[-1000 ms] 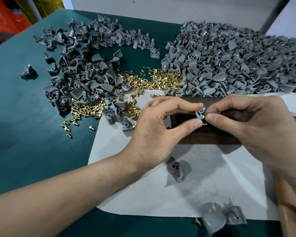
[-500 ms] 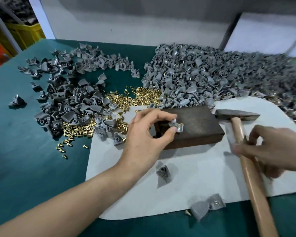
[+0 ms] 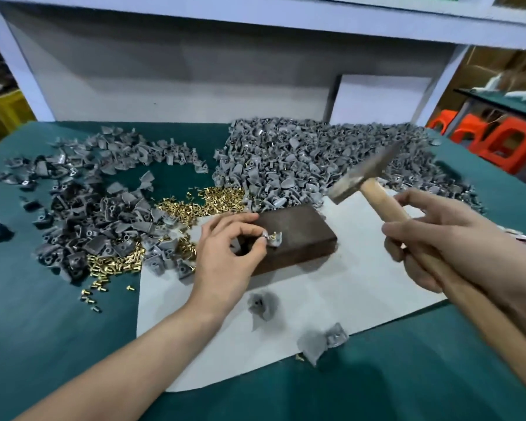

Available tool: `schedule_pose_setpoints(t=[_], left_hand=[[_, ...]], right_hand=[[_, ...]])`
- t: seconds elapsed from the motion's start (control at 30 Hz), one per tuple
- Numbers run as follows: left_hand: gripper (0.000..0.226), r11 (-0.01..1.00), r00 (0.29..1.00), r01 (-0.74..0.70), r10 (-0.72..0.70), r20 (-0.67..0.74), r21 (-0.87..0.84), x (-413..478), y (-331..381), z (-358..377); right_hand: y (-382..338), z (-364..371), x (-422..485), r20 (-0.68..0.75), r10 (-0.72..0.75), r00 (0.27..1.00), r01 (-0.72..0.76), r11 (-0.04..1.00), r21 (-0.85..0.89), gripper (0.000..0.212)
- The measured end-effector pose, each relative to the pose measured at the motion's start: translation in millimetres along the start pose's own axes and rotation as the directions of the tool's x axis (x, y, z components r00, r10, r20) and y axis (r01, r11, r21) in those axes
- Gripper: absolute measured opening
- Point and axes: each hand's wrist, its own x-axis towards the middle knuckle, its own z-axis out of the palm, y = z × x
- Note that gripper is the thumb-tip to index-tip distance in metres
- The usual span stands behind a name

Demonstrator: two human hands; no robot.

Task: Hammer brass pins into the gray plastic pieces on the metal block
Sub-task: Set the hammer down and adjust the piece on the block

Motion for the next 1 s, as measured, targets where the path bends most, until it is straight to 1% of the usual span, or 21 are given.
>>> schedule_pose_setpoints(t=[0.07,0.13,0.2,0.27,0.33,0.4,0.43,0.47,0.53,0.57,0.6,0.67,0.73,0.8,0.87,0.93,1.0], left_hand=[[0.014,1.0,1.0,-0.002,0.002,-0.002,0.002,0,1,0],[0.019,1.0,1.0,-0.01,0.01,-0.007,0.004,0,2,-1],[0.022,1.0,1.0,-0.017,0.017,-0.008,-0.003,1,3,-1],[0.019,1.0,1.0,-0.025,0.025,0.0,-0.013,0,3,-1],[0.013,0.999,1.0,-0.019,0.019,0.007,-0.043,0,3,-1],[0.013,0.998,1.0,-0.014,0.014,0.003,-0.064,-1,2,-1],[0.015,0.997,1.0,-0.016,0.016,-0.002,-0.069,-1,1,-1],[0.018,0.997,1.0,-0.013,0.013,-0.008,-0.075,-1,1,-1],[0.024,0.995,1.0,-0.013,0.011,-0.022,-0.1,-1,2,-1],[0.026,0.994,1.0,-0.021,0.019,-0.018,-0.105,-2,3,-1],[0.025,0.995,1.0,-0.029,0.028,-0.013,-0.099,-2,4,-1],[0.022,0.997,0.999,-0.033,0.033,0.004,-0.073,-1,4,-2],[0.02,0.998,1.0,-0.01,0.011,0.009,-0.065,-1,2,-2],[0.02,0.998,1.0,0.007,-0.006,0.014,-0.066,-2,1,-3],[0.022,0.998,1.0,-0.002,0.002,0.004,-0.069,-2,3,-2],[0.026,0.998,1.0,-0.006,0.005,-0.021,-0.066,0,5,-2],[0.027,0.998,1.0,-0.011,0.01,-0.014,-0.063,-1,5,-2]], right_hand=[[-14,16,-6,0.077,-0.067,0.995,0.075,0.991,-0.107,0.014],[-18,37,-5,0.074,-0.121,0.99,0.134,0.966,-0.22,0.013],[-18,51,-1,0.063,-0.153,0.986,0.165,0.934,-0.318,0.016],[-28,53,0,0.057,-0.181,0.982,0.19,0.909,-0.372,0.02],[-46,45,-2,0.032,-0.259,0.965,0.25,0.881,-0.402,0.021],[-57,41,-4,-0.013,-0.345,0.938,0.309,0.855,-0.415,0.018],[-57,44,-3,-0.025,-0.351,0.936,0.309,0.854,-0.419,0.016],[-51,50,-2,-0.015,-0.317,0.948,0.282,0.862,-0.422,0.017],[-31,66,-2,0.053,-0.182,0.982,0.188,0.896,-0.402,0.019],[-24,70,-4,0.057,-0.154,0.986,0.164,0.905,-0.393,0.018],[-24,71,-5,0.047,-0.171,0.984,0.175,0.907,-0.383,0.016],[-41,63,-8,0.008,-0.253,0.967,0.239,0.903,-0.357,0.015],[-58,57,-13,-0.018,-0.312,0.95,0.287,0.893,-0.348,0.017],[-58,58,-16,-0.019,-0.351,0.936,0.323,0.881,-0.346,0.018],[-45,68,-15,-0.011,-0.312,0.95,0.291,0.897,-0.333,0.017],[-26,76,-9,0.022,-0.209,0.978,0.204,0.917,-0.344,0.017],[-17,77,-7,0.011,-0.144,0.989,0.139,0.922,-0.362,0.016]])
